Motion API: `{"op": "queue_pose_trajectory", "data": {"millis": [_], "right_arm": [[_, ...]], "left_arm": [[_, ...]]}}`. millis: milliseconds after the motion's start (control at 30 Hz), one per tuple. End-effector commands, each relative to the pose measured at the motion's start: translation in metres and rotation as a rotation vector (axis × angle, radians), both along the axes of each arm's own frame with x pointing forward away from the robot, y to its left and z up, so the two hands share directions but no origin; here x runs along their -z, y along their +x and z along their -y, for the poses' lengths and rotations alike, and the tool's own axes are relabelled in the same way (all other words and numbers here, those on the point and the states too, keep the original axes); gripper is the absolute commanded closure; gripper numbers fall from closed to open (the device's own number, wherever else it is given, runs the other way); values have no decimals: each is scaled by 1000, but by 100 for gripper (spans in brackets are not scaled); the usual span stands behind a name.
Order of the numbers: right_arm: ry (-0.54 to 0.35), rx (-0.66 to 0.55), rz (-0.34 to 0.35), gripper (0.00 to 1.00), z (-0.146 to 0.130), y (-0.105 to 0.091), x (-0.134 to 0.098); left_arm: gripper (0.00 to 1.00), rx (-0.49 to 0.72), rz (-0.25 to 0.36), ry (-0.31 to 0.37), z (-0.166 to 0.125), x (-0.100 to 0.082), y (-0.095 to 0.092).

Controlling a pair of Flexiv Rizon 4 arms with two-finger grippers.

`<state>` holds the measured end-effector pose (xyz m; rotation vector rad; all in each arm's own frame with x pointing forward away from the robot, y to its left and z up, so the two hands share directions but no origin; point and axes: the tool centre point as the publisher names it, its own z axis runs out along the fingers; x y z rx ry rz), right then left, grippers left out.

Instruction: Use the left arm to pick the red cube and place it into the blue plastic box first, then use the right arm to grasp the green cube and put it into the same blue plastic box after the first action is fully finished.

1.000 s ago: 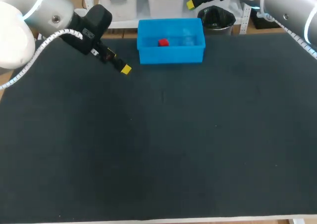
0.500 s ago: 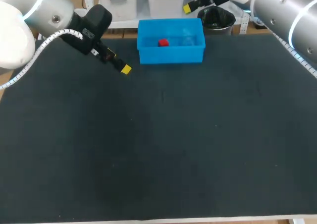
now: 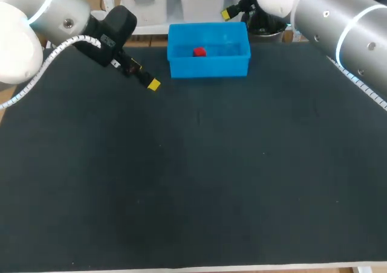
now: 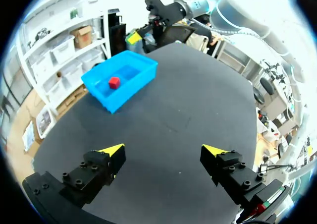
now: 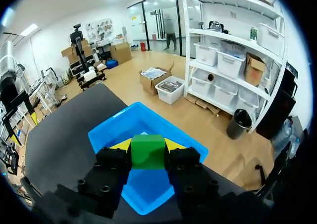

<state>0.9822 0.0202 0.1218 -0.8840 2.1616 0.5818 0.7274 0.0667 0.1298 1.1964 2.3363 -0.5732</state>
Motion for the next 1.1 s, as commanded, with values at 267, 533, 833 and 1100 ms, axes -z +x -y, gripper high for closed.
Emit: {"op": "queue_pose_trajectory", "data": {"millis": [267,533,833,1100], "right_arm": [[85,-141,-118,0,-7,29,11],[80,-120,-106,0,-1,26,4],[101,-95,-84,0,1,20,-10],[108,-87,-78,0,1,19,-12]], "left_arm": [[0,3,2,-5,-1,1,0],[0,3,2,-5,-1,1,0],[0,3,2,-5,-1,1,0],[0,3,2,-5,-1,1,0]]}}
